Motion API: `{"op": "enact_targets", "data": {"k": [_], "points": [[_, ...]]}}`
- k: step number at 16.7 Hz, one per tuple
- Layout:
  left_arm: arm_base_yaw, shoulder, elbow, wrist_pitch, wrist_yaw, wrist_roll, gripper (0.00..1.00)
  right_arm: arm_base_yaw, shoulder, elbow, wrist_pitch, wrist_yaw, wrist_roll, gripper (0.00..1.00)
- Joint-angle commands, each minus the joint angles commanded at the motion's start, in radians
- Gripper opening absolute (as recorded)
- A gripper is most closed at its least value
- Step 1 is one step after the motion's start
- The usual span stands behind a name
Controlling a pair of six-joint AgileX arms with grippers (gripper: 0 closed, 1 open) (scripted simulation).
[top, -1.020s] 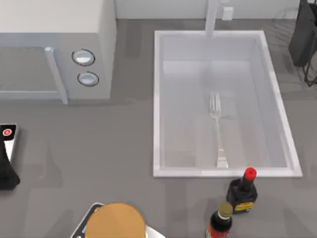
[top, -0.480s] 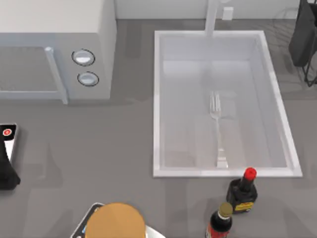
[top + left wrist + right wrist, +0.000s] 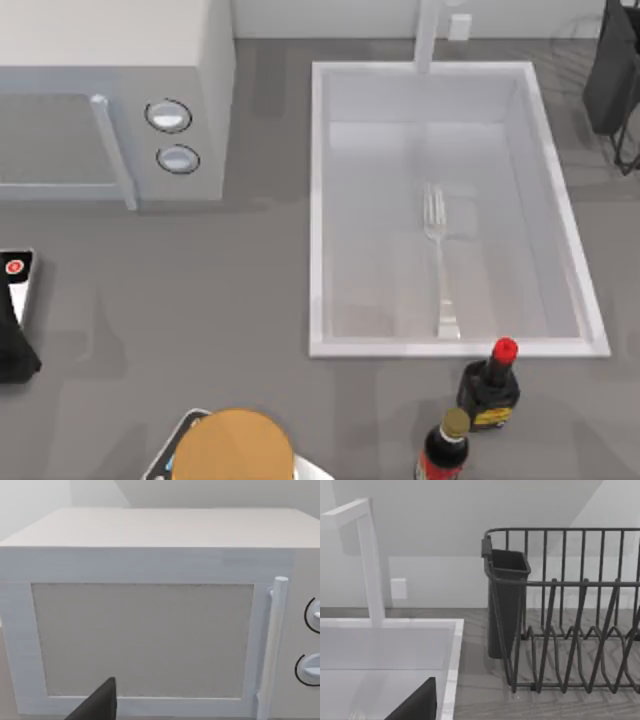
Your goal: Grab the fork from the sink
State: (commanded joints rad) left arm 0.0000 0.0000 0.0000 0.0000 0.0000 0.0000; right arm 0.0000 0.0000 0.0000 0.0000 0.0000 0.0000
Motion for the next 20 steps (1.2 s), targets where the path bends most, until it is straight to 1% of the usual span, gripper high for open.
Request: {"op": "enact_targets", "data": {"k": [5, 9, 14, 20], "points": [[0.0, 0.0, 0.0, 0.0, 0.0, 0.0, 1.0, 0.001, 0.009, 0.008, -0.005, 0.0, 0.001, 1.0], [0.0, 0.0, 0.0, 0.0, 0.0, 0.0, 1.0, 0.02, 0.141, 0.123, -0.072, 0.0, 0.023, 1.0], [0.0, 0.0, 0.0, 0.0, 0.0, 0.0, 1.0, 0.075, 0.492, 0.438, -0.263, 0.0, 0.09, 1.0], [0.0, 0.0, 0.0, 0.0, 0.0, 0.0, 1.0, 0.172, 1.083, 0.982, -0.6, 0.0, 0.205, 1.0]]}}
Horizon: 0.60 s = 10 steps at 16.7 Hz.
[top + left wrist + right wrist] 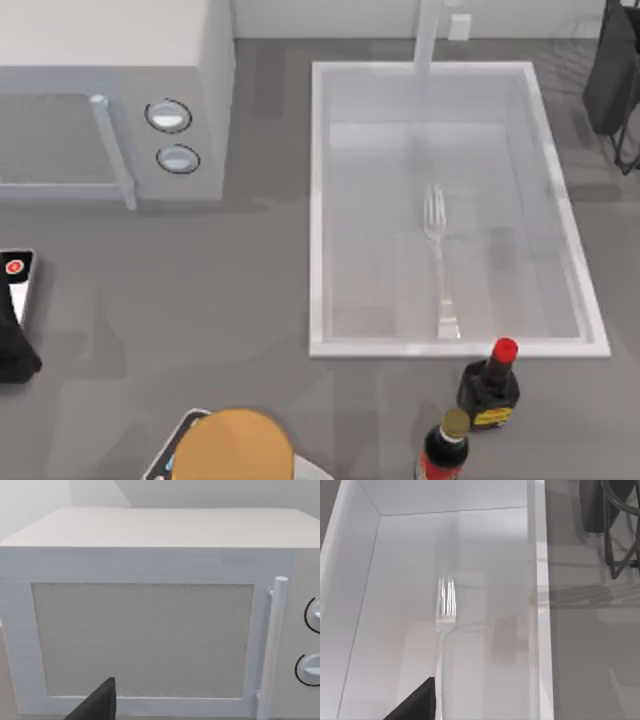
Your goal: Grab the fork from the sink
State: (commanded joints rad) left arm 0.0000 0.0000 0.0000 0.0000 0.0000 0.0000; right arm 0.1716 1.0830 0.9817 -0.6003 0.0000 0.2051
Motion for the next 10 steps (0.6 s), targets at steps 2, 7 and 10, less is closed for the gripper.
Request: {"op": "enact_targets", "data": {"k": [2, 7, 10], "points": [[0.0, 0.0, 0.0, 0.0, 0.0, 0.0, 1.0, 0.035, 0.216, 0.198, -0.12, 0.001, 0.038, 1.0], [0.0, 0.0, 0.0, 0.0, 0.0, 0.0, 1.0, 0.117, 0.745, 0.676, -0.398, 0.003, 0.119, 1.0], [0.0, 0.0, 0.0, 0.0, 0.0, 0.0, 1.0, 0.158, 1.021, 0.924, -0.537, 0.004, 0.156, 1.0]]}}
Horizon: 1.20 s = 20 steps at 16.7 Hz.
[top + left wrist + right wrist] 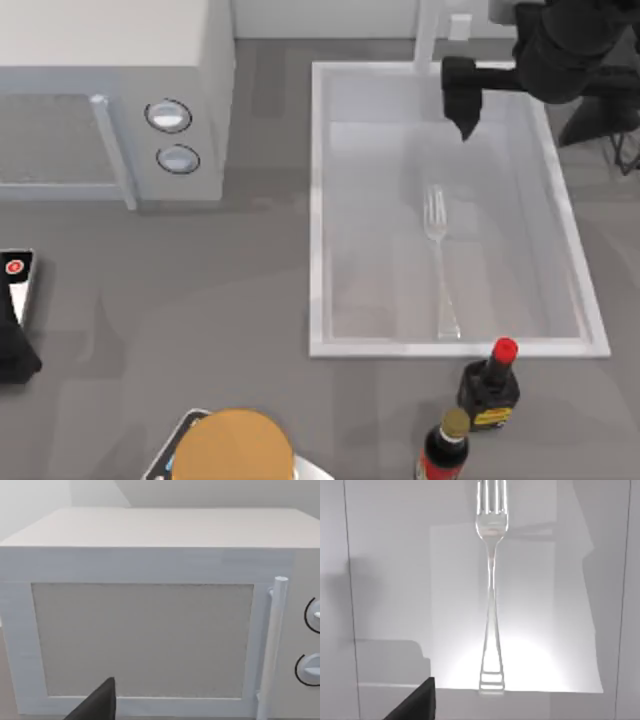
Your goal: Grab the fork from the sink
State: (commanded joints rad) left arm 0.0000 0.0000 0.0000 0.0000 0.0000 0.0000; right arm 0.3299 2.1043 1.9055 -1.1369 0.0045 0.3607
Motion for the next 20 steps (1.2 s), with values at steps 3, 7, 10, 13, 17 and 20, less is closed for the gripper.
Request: {"op": "enact_targets", "data": {"k": [3, 7, 10, 13, 17, 20], "points": [[0.0, 0.0, 0.0, 0.0, 0.0, 0.0, 1.0, 0.033, 0.215, 0.195, -0.107, 0.001, 0.028, 1.0], [0.0, 0.0, 0.0, 0.0, 0.0, 0.0, 1.0, 0.058, 0.382, 0.347, -0.189, 0.002, 0.05, 1.0], [0.0, 0.0, 0.0, 0.0, 0.0, 0.0, 1.0, 0.061, 0.402, 0.365, -0.199, 0.002, 0.053, 1.0], [0.0, 0.0, 0.0, 0.0, 0.0, 0.0, 1.0, 0.055, 0.402, 0.363, -0.197, 0.002, 0.052, 1.0], [0.0, 0.0, 0.0, 0.0, 0.0, 0.0, 1.0, 0.056, 0.43, 0.311, -0.124, 0.002, 0.052, 1.0], [0.0, 0.0, 0.0, 0.0, 0.0, 0.0, 1.0, 0.058, 0.485, 0.227, 0.03, 0.003, 0.053, 1.0]]}}
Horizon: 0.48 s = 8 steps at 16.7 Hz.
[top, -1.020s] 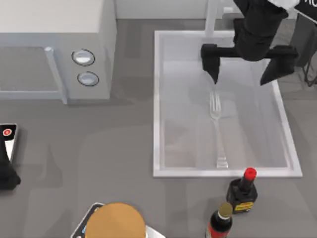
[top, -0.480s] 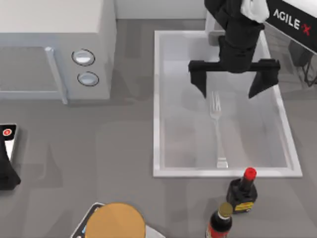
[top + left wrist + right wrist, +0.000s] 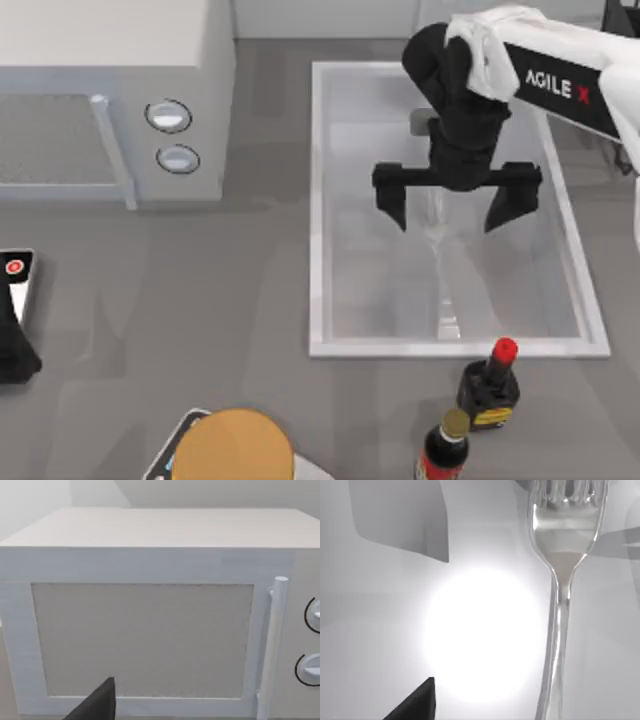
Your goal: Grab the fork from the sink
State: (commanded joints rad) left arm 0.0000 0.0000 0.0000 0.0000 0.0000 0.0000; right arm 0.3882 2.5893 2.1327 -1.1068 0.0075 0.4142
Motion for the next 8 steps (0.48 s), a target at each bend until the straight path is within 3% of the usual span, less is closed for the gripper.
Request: {"op": "enact_targets", "data": {"k": [4, 8], "points": [[0.0, 0.0, 0.0, 0.0, 0.0, 0.0, 1.0, 0.003, 0.072, -0.107, 0.182, 0.001, 0.002, 1.0], [0.0, 0.0, 0.0, 0.0, 0.0, 0.0, 1.0, 0.004, 0.091, -0.13, 0.214, 0.001, 0.002, 1.0]]}}
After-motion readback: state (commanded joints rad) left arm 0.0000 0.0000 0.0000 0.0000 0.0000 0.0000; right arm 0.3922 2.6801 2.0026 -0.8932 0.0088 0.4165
